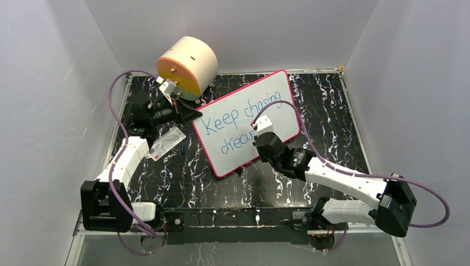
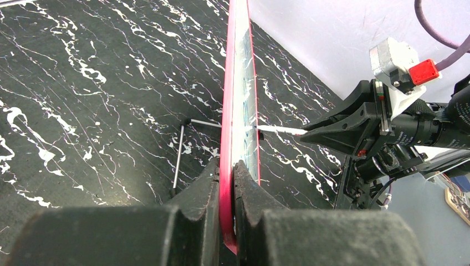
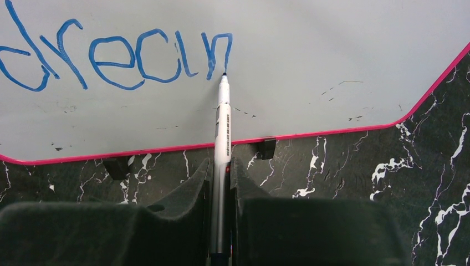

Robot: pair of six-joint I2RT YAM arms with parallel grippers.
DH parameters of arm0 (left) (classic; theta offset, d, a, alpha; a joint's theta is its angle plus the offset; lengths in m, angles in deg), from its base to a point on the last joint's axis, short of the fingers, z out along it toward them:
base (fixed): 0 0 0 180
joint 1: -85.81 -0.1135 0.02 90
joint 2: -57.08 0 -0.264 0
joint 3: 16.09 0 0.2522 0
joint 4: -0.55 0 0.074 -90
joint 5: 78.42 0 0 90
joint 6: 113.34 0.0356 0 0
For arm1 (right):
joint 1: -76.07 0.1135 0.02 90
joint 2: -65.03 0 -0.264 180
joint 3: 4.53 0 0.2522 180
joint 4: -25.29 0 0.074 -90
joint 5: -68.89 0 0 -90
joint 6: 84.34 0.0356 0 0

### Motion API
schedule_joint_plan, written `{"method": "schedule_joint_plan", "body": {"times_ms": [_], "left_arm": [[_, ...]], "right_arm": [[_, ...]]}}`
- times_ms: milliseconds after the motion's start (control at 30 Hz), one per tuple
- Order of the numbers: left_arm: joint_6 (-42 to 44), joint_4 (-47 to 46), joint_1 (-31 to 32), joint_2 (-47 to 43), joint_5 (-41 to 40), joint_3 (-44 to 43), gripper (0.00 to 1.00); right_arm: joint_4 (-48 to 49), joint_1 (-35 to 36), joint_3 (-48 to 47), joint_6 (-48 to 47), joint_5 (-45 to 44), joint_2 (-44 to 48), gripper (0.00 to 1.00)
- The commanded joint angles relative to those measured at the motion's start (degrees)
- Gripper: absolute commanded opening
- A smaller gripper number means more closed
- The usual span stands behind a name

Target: Write a sentence on the whiteboard

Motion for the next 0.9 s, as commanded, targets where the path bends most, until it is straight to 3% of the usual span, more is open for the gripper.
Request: {"method": "schedule_joint_plan", "body": {"times_ms": [0,333,867], "left_arm": [[5.9,4.5,1.6,0.9,-0.8,1.2,0.0],[5.9,4.5,1.6,1.0,-0.9,1.1,0.0],[5.8,4.4,1.6,1.0,-0.6,1.1,0.0]], "right_arm": [[0.7,-0.3,0.0,0.7,-0.5,1.6,0.0],[7.3,-0.3,0.1,-1.4,-1.0,5.6,0.0],[8.9,-0.9,-1.3,-2.6,-1.3,0.7,0.0]]}}
